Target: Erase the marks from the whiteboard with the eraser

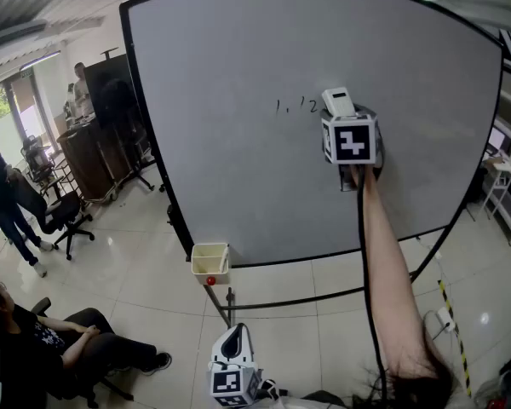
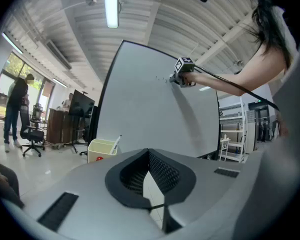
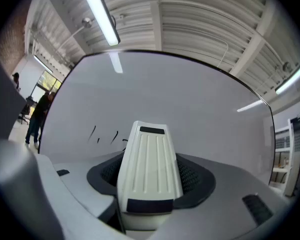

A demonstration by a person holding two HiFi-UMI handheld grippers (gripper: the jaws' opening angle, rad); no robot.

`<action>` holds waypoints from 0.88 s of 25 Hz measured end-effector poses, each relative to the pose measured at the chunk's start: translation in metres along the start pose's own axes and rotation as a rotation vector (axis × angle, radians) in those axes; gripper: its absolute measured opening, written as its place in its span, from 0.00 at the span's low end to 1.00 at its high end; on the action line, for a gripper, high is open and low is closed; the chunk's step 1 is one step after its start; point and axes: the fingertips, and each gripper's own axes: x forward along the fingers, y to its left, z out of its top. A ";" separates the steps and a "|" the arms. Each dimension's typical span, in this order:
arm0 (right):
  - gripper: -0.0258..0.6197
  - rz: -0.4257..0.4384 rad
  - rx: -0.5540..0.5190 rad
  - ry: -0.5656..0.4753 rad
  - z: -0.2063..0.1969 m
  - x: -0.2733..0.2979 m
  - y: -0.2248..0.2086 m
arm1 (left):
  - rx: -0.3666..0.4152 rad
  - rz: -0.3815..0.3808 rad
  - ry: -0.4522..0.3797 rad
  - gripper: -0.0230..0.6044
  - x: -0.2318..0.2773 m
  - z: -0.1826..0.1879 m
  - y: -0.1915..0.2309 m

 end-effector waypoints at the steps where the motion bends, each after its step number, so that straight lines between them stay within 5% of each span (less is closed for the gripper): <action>1: 0.48 -0.022 -0.040 0.026 -0.005 0.009 0.016 | -0.003 0.016 0.001 0.02 0.008 0.002 0.012; 7: 0.49 -0.076 -0.484 0.016 -0.029 0.020 0.112 | -0.082 0.000 0.033 0.02 0.043 0.003 0.036; 9: 0.49 -0.080 -0.458 0.023 -0.030 0.025 0.096 | -0.055 -0.028 0.034 0.02 0.055 0.001 0.037; 12: 0.49 -0.100 -0.175 0.049 -0.023 0.030 0.038 | -0.051 -0.039 0.020 0.02 0.062 0.007 0.036; 14: 0.48 -0.156 -0.111 0.064 -0.020 0.027 0.014 | -0.054 -0.038 0.026 0.02 0.062 0.005 0.037; 16: 0.48 -0.167 -0.185 0.081 -0.021 0.022 0.027 | -0.067 -0.021 0.035 0.02 0.063 0.003 0.040; 20: 0.48 -0.102 -0.514 0.091 -0.029 0.019 0.098 | -0.096 0.000 0.029 0.02 0.071 0.007 0.040; 22: 0.48 -0.100 -0.500 0.103 -0.032 0.022 0.084 | -0.092 -0.017 0.013 0.02 0.075 0.012 0.034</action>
